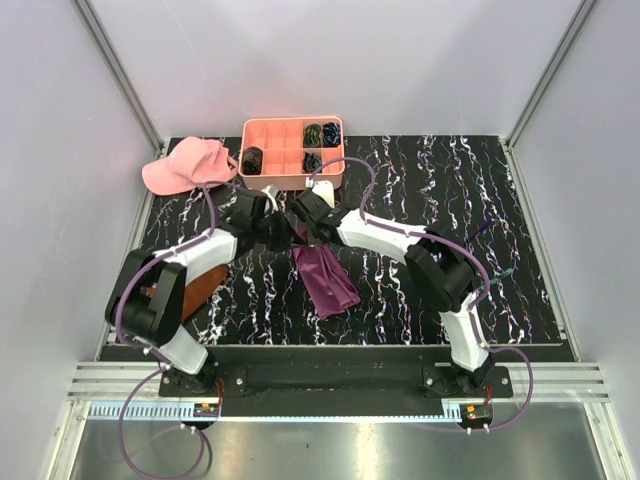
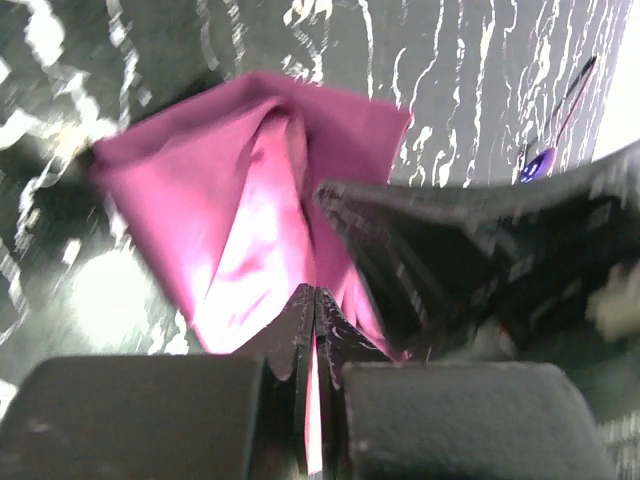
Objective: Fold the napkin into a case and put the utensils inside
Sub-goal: Grasp the top corner of the smaller rectangle folded napkin at the center of the board.
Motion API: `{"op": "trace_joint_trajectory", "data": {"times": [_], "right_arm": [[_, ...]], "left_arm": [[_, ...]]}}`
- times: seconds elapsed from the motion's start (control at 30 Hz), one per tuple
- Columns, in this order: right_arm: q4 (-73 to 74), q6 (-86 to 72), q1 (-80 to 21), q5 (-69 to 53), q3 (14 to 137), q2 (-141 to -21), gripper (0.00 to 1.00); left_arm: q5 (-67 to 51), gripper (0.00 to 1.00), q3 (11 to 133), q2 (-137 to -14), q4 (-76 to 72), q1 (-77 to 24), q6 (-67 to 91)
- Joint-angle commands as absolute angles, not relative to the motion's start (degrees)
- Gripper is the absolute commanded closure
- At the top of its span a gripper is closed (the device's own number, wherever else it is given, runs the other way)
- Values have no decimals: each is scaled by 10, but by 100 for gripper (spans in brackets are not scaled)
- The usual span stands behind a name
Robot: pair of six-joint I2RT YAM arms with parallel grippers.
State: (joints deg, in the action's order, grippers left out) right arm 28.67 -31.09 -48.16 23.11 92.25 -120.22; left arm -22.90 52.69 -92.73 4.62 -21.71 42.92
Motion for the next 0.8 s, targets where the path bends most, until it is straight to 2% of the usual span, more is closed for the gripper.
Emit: {"op": "trace_joint_trajectory", "data": {"times": [0.0,0.23,0.4,0.53,0.77], "right_arm": [[287,-290,-479,255,941,-1200,100],[327,-292,-486,267,983,-1227,100],[364,-316,-503,298,1024,-1257,97],[448,-355,-519,340,1100,-1299,93],[494,-456,-539,318,1164,-1332,89]], "left_arm": [[-166,100,465,-861,62,-190,453],[-73,100,396,-839,25,-149,486],[-105,100,446,-922,6,-146,477],[-114,100,449,-954,-27,-147,487],[-141,100,453,-982,-48,-146,492]]}}
